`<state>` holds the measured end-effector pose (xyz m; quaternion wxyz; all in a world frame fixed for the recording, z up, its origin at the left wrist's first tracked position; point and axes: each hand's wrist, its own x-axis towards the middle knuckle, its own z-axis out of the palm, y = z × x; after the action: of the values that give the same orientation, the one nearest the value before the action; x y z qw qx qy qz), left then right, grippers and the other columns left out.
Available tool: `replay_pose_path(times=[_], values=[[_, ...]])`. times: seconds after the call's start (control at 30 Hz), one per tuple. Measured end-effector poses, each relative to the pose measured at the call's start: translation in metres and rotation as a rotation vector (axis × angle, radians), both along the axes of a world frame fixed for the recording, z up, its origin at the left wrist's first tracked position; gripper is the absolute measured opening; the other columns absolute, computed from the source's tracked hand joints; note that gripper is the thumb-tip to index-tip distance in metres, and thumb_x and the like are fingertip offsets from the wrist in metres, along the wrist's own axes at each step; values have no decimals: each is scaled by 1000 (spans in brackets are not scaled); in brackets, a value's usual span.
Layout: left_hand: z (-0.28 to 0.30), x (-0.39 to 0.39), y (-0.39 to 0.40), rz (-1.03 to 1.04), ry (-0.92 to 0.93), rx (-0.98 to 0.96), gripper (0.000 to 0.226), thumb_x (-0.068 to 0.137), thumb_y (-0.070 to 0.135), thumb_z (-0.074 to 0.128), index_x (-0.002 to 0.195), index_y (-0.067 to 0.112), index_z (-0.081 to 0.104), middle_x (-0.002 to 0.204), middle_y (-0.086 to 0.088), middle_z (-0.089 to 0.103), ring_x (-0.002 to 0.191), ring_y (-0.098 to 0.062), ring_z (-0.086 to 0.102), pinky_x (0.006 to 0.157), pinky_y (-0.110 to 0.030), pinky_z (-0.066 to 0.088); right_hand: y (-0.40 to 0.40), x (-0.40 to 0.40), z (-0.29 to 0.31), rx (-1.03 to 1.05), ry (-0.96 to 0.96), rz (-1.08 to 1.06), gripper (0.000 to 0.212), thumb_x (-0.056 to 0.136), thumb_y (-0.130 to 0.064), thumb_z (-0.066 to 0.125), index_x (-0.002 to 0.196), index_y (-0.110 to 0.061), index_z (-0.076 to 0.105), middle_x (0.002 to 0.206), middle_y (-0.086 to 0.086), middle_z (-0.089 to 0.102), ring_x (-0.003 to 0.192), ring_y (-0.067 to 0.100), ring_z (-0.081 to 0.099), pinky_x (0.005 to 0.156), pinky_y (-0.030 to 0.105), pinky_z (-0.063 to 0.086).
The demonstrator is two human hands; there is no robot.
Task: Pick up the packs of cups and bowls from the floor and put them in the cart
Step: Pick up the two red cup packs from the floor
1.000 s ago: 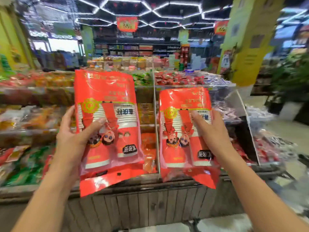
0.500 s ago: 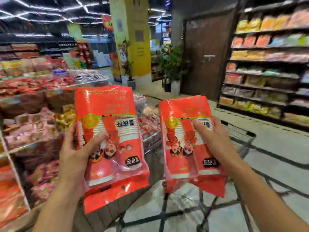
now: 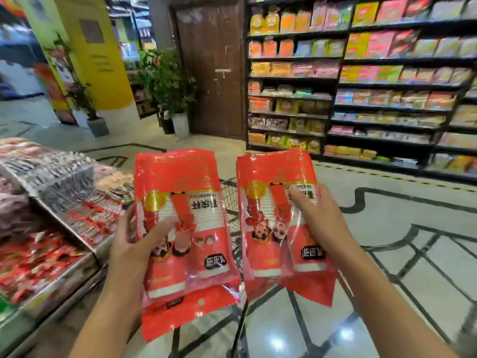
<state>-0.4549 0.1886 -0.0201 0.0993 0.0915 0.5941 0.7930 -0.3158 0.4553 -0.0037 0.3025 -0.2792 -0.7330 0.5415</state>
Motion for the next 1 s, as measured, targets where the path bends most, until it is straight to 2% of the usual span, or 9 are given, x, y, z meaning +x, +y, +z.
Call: replay_pose_path(times=[0.13, 0.23, 0.37, 0.47, 0.67, 0.73, 0.87, 0.93, 1.0], values=[[-11, -38, 75, -35, -22, 9, 105, 44, 43, 99, 140, 42, 56, 115, -6, 80, 95, -38, 79, 81, -61, 60, 73, -37, -10, -26, -1, -3, 74, 75, -75, 61, 134, -32, 53, 116, -10, 73, 98, 11, 74, 86, 38, 58], [-19, -76, 128, -44, -46, 37, 95, 52, 38, 95, 139, 41, 57, 117, -6, 79, 97, -39, 78, 82, -62, 59, 126, -78, -18, -46, -3, -1, 76, 77, -79, 66, 136, -33, 53, 116, -9, 74, 99, 12, 75, 91, 46, 60], [-28, -121, 191, -32, -66, 51, 76, 66, 30, 93, 134, 41, 60, 117, -7, 79, 100, -42, 77, 85, -68, 57, 189, -129, -22, -29, -52, 26, 61, 85, -71, 66, 134, -36, 53, 113, -13, 73, 100, 10, 73, 95, 47, 58], [-32, -149, 228, -13, -58, 41, 62, 75, 23, 84, 132, 38, 62, 117, -9, 78, 100, -43, 76, 86, -68, 56, 226, -162, -23, -35, -42, 55, 59, 88, -64, 65, 136, -33, 53, 116, -12, 71, 103, 11, 72, 96, 48, 57], [-38, -199, 277, 27, -19, -2, 66, 71, 30, 87, 132, 37, 62, 118, -12, 78, 100, -44, 76, 87, -71, 56, 287, -233, -39, -123, -53, 158, 64, 84, -72, 67, 137, -39, 51, 117, -9, 74, 103, 18, 75, 94, 52, 59], [-43, -217, 289, 55, -15, -15, 66, 70, 28, 87, 131, 35, 63, 117, -12, 78, 100, -43, 76, 87, -66, 58, 302, -261, -47, -160, -67, 209, 58, 85, -72, 67, 132, -41, 54, 114, -7, 76, 99, 18, 77, 91, 53, 61], [-59, -254, 309, 137, -27, -24, 80, 60, 32, 92, 134, 33, 62, 118, -8, 78, 102, -36, 76, 85, -51, 59, 327, -324, -65, -124, -117, 298, 41, 90, -62, 66, 121, -35, 59, 106, -2, 78, 85, 15, 78, 82, 48, 63], [-70, -274, 318, 191, -36, -18, 78, 64, 24, 91, 136, 32, 61, 119, -9, 78, 103, -36, 76, 87, -51, 58, 340, -360, -74, -134, -122, 358, 33, 90, -57, 67, 114, -36, 59, 106, -1, 77, 83, 15, 78, 79, 43, 63], [-83, -295, 329, 244, -60, -35, 80, 68, 23, 88, 141, 33, 57, 122, -8, 77, 104, -35, 76, 88, -53, 57, 355, -398, -86, -173, -148, 454, 33, 91, -56, 68, 116, -37, 58, 106, -2, 78, 85, 17, 79, 78, 42, 62]])
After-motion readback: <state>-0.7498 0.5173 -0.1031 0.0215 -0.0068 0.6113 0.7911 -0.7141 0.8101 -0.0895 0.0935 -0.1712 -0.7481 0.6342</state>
